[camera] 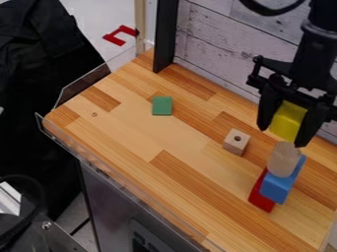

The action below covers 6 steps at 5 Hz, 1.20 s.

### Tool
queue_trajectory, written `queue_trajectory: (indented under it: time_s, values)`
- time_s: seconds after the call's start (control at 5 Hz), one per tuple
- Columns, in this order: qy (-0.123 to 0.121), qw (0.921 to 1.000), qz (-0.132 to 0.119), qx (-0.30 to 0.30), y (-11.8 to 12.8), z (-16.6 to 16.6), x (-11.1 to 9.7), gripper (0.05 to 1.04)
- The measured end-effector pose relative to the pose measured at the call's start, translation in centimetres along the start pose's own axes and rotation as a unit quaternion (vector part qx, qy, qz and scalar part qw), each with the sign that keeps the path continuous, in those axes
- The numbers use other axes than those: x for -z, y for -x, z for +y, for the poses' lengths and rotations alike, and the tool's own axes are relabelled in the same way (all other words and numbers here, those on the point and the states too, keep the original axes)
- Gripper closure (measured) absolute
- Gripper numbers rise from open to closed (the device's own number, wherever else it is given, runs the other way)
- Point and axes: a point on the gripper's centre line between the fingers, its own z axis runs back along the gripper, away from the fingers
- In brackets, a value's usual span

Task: Put the yellow cube on top of the tower

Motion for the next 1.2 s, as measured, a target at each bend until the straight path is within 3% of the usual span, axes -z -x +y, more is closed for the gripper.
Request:
queue_trajectory:
  time_s: [1.0, 1.2]
  values:
    - [-0.004, 0.9996, 0.022, -0.016, 0.26, -0.39, 1.23, 0.507]
    - [-0.002, 0.9995, 0.03, -0.013, 0.47, -0.45, 1.3, 0.431]
